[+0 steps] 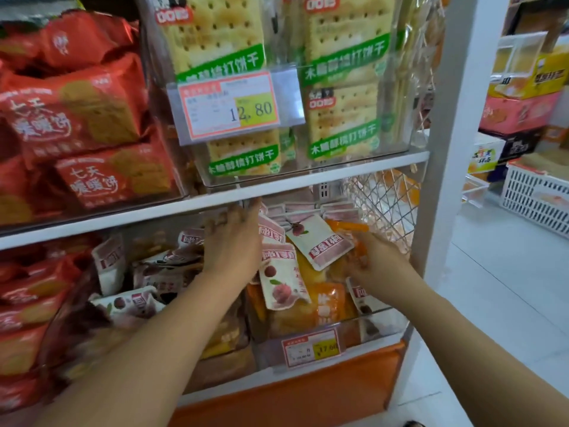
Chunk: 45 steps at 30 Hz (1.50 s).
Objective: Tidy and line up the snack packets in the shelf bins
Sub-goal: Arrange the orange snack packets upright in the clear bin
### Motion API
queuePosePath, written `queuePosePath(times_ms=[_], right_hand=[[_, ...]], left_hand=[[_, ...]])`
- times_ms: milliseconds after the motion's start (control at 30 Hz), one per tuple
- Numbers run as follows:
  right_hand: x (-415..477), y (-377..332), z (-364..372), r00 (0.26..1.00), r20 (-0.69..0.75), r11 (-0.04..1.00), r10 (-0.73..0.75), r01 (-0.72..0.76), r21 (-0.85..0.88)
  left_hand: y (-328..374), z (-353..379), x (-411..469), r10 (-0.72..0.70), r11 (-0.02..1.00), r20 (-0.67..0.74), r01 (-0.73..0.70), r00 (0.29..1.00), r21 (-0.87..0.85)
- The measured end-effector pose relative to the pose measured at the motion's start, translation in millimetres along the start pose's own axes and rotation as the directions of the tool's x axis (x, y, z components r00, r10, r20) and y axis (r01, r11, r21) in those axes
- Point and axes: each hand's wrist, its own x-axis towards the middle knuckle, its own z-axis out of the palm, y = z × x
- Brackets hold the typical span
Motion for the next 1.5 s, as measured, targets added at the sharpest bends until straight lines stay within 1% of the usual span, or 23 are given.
queuePosePath(times_ms=[33, 67, 100, 133, 167, 200, 267, 367, 433, 533, 567, 600, 700, 767, 800, 833, 933, 1000, 1067, 1200, 1267, 1400, 1500], right_hand=[[4.4, -0.6, 0.1, 0.999, 0.022, 0.999, 0.042, -0.042, 0.01], [7.5, -1.4, -0.1, 0.995, 0.05, 0.996, 0.084, -0.084, 0.003], [9.8, -2.4, 0.2, 0.992, 0.07, 0.994, 0.11, -0.108, -0.023], [11.4, -3.4, 0.5, 0.988, 0.08, 0.99, 0.133, -0.129, -0.057], [12.8, -3.9, 1.5, 0.985, 0.079, 0.986, 0.154, -0.147, -0.083], [13.5, -5.0, 2.1, 0.982, 0.075, 0.981, 0.175, -0.167, -0.097], [14.7, -4.8, 4.3, 0.979, 0.058, 0.978, 0.193, -0.188, -0.087], [15.0, -2.0, 6.9, 0.981, 0.054, 0.981, 0.188, -0.184, -0.063], [15.4, -0.2, 8.3, 0.981, 0.045, 0.981, 0.188, -0.185, -0.058], [15.7, -2.5, 9.5, 0.972, 0.051, 0.964, 0.229, -0.219, -0.148], [16.9, -1.6, 10.9, 0.973, 0.042, 0.966, 0.226, -0.218, -0.14], [17.4, -2.0, 11.4, 0.973, 0.039, 0.969, 0.229, -0.224, -0.109], [21.8, 2.1, 11.2, 0.981, -0.012, 0.977, 0.193, -0.191, 0.099], [21.8, 1.9, 8.2, 0.975, 0.002, 0.948, 0.223, -0.217, 0.233], [22.1, 2.3, 8.4, 0.971, 0.026, 0.937, 0.237, -0.235, 0.259], [22.5, 2.3, 9.8, 0.971, 0.046, 0.937, 0.236, -0.24, 0.255], [22.7, -2.0, 13.3, 0.97, 0.091, 0.973, 0.224, -0.228, 0.033], [22.6, -6.0, 14.9, 0.971, 0.094, 0.975, 0.221, -0.221, -0.015], [20.6, -10.4, 16.4, 0.976, 0.06, 0.978, 0.207, -0.205, -0.048], [16.9, -20.9, 27.2, 0.994, -0.031, 0.965, 0.102, -0.106, -0.239], [17.0, -23.2, 29.3, 0.995, 0.014, 0.97, 0.098, -0.093, -0.224], [21.3, -24.6, 26.5, 0.979, 0.12, 0.973, 0.166, -0.143, -0.181], [22.5, -27.4, 24.5, 0.976, 0.17, 0.985, 0.134, -0.113, -0.127]], left_hand=[[1.5, 0.3, -1.0, 0.041, 0.999, -0.016, -0.041, 0.999, 0.027], [4.7, 0.7, -3.3, 0.125, 0.992, -0.041, -0.123, 0.991, 0.038], [9.7, 0.6, -6.1, 0.249, 0.968, -0.054, -0.247, 0.967, 0.034], [15.8, 0.5, -8.7, 0.391, 0.92, -0.032, -0.391, 0.92, 0.014], [21.8, 1.8, -10.6, 0.515, 0.857, 0.023, -0.515, 0.857, -0.011], [26.6, 4.4, -11.4, 0.596, 0.802, 0.098, -0.596, 0.797, -0.028], [30.8, 13.2, -9.5, 0.646, 0.747, 0.231, -0.665, 0.727, 0.003], [28.5, 24.5, -7.3, 0.623, 0.743, 0.284, -0.665, 0.729, 0.079], [25.5, 25.0, -7.1, 0.581, 0.765, 0.29, -0.632, 0.76, 0.125], [22.1, 21.5, -8.5, 0.515, 0.794, 0.286, -0.576, 0.808, 0.196], [22.0, 21.1, -9.1, 0.504, 0.797, 0.275, -0.563, 0.819, 0.218], [22.1, 19.8, -9.7, 0.494, 0.801, 0.261, -0.551, 0.829, 0.235], [20.4, 15.3, -7.9, 0.446, 0.83, 0.257, -0.504, 0.857, 0.239], [15.9, 11.7, -4.4, 0.413, 0.854, 0.255, -0.469, 0.875, 0.227], [13.2, 9.8, -2.4, 0.395, 0.869, 0.252, -0.448, 0.884, 0.211], [10.6, 8.7, -0.5, 0.378, 0.884, 0.252, -0.428, 0.891, 0.189], [6.6, 6.5, 1.0, 0.367, 0.903, 0.252, -0.408, 0.896, 0.133], [5.9, 6.2, -0.4, 0.373, 0.902, 0.257, -0.413, 0.892, 0.125], [5.3, 6.2, -3.2, 0.37, 0.903, 0.259, -0.411, 0.892, 0.126], [3.4, 7.8, -10.0, 0.379, 0.91, 0.194, -0.403, 0.905, 0.1], [2.0, 8.9, -13.2, 0.382, 0.912, 0.175, -0.401, 0.907, 0.084], [-0.3, 8.5, -15.9, 0.389, 0.91, 0.187, -0.407, 0.902, 0.072], [-1.4, 9.0, -15.3, 0.403, 0.908, 0.185, -0.416, 0.896, 0.036]])
